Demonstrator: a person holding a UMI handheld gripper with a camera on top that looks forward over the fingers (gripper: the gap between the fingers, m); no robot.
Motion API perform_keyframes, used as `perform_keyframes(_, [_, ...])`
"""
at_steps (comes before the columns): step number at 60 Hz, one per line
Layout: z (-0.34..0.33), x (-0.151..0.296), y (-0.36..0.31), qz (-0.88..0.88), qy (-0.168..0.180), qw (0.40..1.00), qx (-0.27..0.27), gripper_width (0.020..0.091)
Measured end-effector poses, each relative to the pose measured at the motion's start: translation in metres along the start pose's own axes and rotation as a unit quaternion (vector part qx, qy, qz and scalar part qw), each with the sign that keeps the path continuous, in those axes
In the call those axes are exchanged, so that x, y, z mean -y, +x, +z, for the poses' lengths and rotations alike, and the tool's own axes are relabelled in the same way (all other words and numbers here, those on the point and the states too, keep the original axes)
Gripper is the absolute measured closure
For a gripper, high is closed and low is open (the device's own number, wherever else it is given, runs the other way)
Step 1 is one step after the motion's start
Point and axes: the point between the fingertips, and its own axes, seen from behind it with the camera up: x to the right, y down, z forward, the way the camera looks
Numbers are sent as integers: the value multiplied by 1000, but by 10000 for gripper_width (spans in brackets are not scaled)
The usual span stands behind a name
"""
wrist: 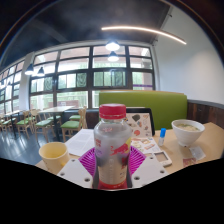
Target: Pour water
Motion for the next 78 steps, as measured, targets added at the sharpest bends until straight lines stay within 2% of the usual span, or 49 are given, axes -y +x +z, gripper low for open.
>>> perform_keyframes(6, [7,-22,-14,-14,-19,1000,4,702])
perform_keyframes(9, [4,-17,-5,0,-31,999,12,696])
perform_keyframes(12, [4,-14,-4,-9,-23,1000,13,682])
perform_keyframes(23, [7,-14,-2,-11,-29,999,16,651])
perform_keyframes(28, [7,-13,3,-5,-26,999,18,567])
perform_keyframes(30, [7,-16,9,-1,-32,999,12,497])
perform_keyframes(34, [-6,-21,3,-2,-39,999,13,270])
perform_keyframes(35, [-9,-20,4,-4,-37,999,13,258])
perform_keyframes(40, [-33,-19,18,-17,-34,999,-4,267])
perform_keyframes(41, [-20,-32,6,-17,-31,999,-7,264])
perform_keyframes(42, [-38,-17,17,-20,-34,999,-9,266])
perform_keyframes(47, [-80,-6,17,-30,-31,999,-10,268])
perform_keyframes(65, [-265,53,-16,-2,34,999,19,274])
perform_keyframes(78, [-373,64,-28,35,78,996,39,282])
